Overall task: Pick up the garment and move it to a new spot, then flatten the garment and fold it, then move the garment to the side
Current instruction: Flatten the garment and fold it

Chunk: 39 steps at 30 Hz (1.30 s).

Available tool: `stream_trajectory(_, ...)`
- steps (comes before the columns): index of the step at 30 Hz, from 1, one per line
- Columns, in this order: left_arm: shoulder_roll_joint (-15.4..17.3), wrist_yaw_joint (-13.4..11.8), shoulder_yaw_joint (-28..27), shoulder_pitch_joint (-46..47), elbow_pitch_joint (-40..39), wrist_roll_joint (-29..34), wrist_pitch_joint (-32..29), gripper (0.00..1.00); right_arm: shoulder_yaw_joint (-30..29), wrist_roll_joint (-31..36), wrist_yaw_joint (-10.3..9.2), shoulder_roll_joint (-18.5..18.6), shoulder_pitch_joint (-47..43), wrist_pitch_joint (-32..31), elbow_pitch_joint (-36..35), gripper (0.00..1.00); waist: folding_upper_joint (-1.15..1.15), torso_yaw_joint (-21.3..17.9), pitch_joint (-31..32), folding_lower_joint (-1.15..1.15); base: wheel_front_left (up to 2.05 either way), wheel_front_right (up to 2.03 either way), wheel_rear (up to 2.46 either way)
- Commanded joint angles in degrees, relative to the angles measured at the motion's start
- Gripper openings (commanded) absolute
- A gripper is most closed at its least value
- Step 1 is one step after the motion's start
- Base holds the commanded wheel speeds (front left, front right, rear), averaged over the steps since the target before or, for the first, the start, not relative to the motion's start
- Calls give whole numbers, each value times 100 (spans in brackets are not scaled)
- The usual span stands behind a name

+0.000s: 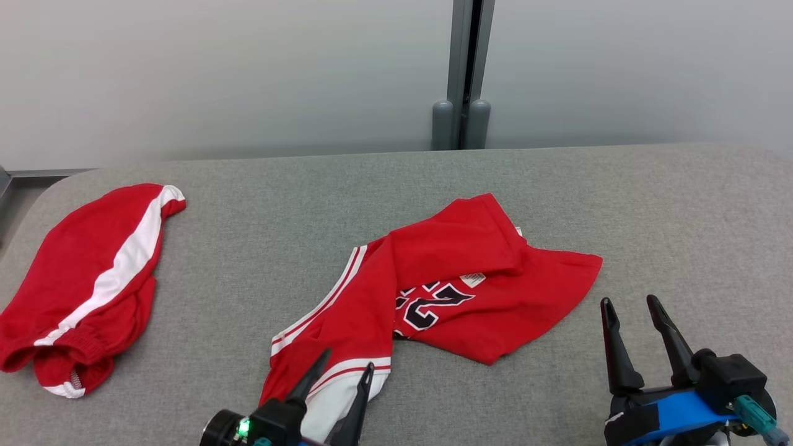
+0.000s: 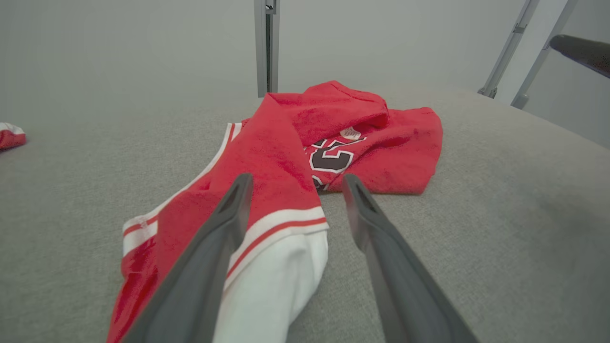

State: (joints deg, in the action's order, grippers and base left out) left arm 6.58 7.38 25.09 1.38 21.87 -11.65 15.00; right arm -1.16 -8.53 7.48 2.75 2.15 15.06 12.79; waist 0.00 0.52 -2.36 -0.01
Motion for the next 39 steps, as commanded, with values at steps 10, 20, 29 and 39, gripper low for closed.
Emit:
stream_trajectory(10,-122,-304,-1181,321,-1017,-112,27,100,-59,38,3,25,37,17,9,100,0,-136,-94,1,0,0,0)
stream_trajectory(20,-124,-442,-2213,414,-833,91,27,100,-163,118,3,25,147,17,129,100,0,-231,-246,1,0,0,0)
stream_trajectory(29,-246,-275,-2385,594,-707,272,27,100,17,423,3,24,905,17,469,100,0,25,-493,1,0,0,0)
stream_trajectory(39,-351,-176,-2305,899,-679,273,27,100,395,828,2,117,2530,-348,1801,100,0,520,-891,1,0,0,0)
